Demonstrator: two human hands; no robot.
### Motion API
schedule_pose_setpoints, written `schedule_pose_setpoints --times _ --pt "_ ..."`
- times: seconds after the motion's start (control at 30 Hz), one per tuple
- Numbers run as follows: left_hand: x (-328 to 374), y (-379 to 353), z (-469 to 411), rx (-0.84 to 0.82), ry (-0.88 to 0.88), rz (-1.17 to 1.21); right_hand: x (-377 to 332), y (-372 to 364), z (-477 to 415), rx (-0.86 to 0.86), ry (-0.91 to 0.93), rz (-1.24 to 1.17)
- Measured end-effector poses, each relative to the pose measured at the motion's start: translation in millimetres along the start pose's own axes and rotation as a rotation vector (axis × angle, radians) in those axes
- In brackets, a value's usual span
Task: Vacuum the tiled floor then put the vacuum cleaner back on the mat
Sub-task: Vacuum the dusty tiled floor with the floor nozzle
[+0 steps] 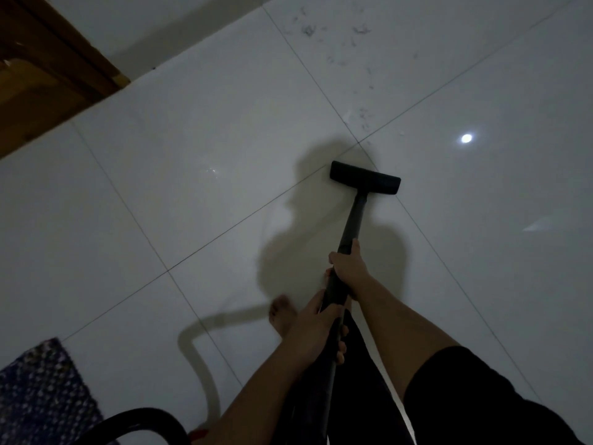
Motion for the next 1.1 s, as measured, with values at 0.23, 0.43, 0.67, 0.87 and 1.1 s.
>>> schedule_pose_setpoints --times 0.23,0.43,0.67,0.87,1.1 --pt "3 -28 -16 -0.021 0.007 0.009 -4 28 -12 -0.004 -0.032 -0.049" --pt "18 -46 -35 -0.034 -0.021 0.038 -27 47 -27 -0.012 -0.013 -0.018" --pt "33 -67 -56 -0.042 -0.007 0.082 -48 68 -43 -0.030 -0.024 0.028" --pt "47 -91 -70 -0.056 -0.004 0.106 -61 91 -57 -0.038 -0.048 0.012" --pt "54 -109 -86 -0.069 0.015 0.113 -70 115 -72 -0.013 -0.056 0.001"
Point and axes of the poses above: each hand's wrist, its own z-axis away from the middle knuckle, its own y-axis out of the back of the hand, x = y × z, the point moved 7 cm from there along -z, towards the middle knuckle, and after that the axes turned 4 degrees about z, right-handed, at the moved point
